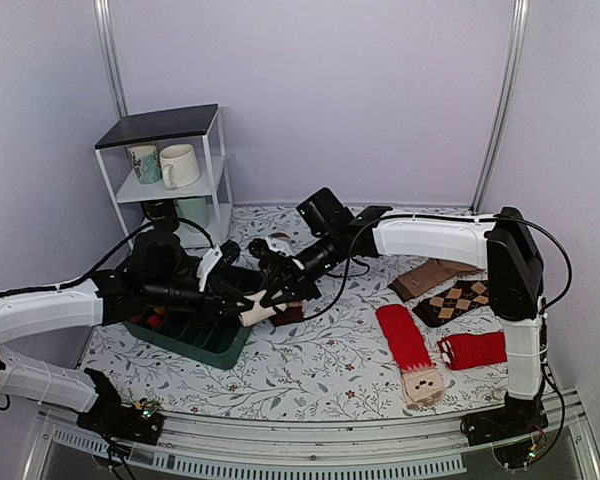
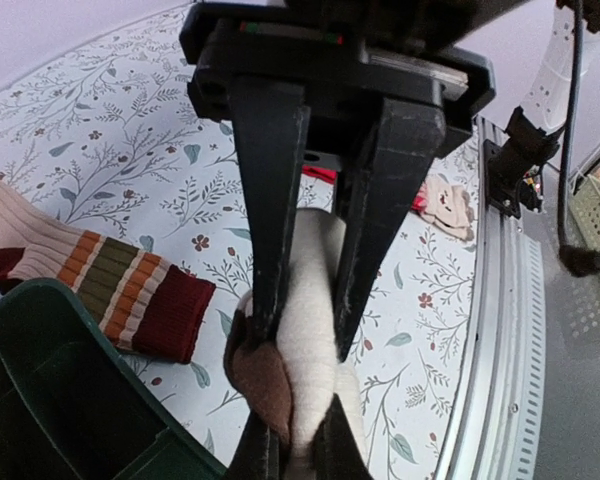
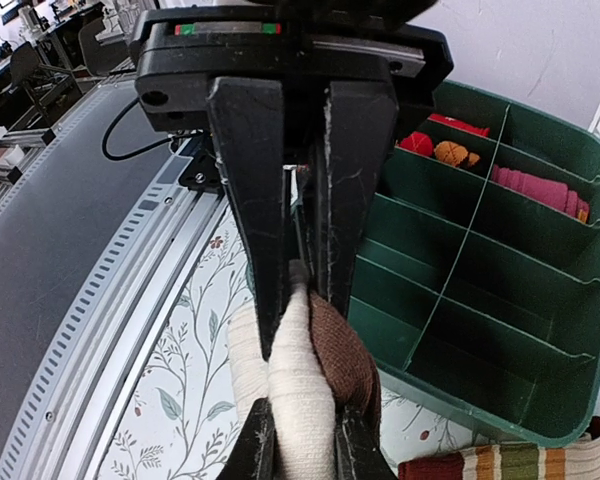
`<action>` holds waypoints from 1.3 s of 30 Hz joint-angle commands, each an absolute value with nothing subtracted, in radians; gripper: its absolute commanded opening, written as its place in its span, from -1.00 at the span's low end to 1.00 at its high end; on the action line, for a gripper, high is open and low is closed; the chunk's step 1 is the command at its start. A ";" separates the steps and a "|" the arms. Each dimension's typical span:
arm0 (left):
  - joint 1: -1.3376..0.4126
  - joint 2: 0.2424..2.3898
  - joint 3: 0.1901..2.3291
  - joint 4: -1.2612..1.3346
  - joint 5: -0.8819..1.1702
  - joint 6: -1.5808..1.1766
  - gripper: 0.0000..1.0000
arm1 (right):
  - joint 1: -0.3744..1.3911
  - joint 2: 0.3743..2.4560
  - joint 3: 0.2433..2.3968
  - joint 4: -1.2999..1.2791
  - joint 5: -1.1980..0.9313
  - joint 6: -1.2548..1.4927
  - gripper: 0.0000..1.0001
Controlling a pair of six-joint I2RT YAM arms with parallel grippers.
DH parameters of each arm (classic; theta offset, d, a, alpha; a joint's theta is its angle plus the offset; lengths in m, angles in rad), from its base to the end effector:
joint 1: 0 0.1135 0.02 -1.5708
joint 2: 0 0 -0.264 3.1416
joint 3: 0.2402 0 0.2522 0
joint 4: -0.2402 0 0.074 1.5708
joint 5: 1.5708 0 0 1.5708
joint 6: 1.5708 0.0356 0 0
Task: Roll the socks
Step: Pass from the right arm to the left
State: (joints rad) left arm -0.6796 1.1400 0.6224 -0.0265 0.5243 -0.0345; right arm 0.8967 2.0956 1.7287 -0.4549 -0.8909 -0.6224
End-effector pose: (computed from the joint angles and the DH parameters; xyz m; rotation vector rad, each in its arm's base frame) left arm 0.1770 -0.1660 0.2301 0.9961 1.9479 -0.9701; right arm 0.2705 0.3830 0.2395 -1.8645 1.3473 1.1908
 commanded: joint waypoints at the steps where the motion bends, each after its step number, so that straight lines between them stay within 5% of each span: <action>1: -0.690 1.200 0.664 -0.065 0.677 0.009 -1.00 | 0.904 2.064 1.787 -0.386 -0.890 -0.602 -0.93; 7: -0.688 1.231 0.686 -0.067 0.720 0.005 -1.00 | 0.902 2.075 1.797 -0.351 -0.861 -0.570 -0.94; 11: -0.687 1.182 0.675 -0.020 0.713 -0.015 0.13 | 0.901 2.071 1.798 -0.350 -0.854 -0.572 -0.94; 15: -0.686 1.122 0.669 -0.009 0.644 -0.018 0.97 | 0.896 2.064 1.798 -0.351 -0.841 -0.574 -0.94; 18: -0.670 1.088 0.656 0.007 0.547 -0.090 0.99 | 0.893 2.057 1.800 -0.350 -0.838 -0.574 -0.93; 23: -0.629 1.128 0.700 -0.038 0.721 -0.066 0.99 | 0.890 2.045 1.805 -0.347 -0.831 -0.575 -0.93; 39: -0.621 1.003 0.664 -0.033 0.501 -0.025 0.99 | 0.886 2.036 1.809 -0.355 -0.830 -0.588 -0.93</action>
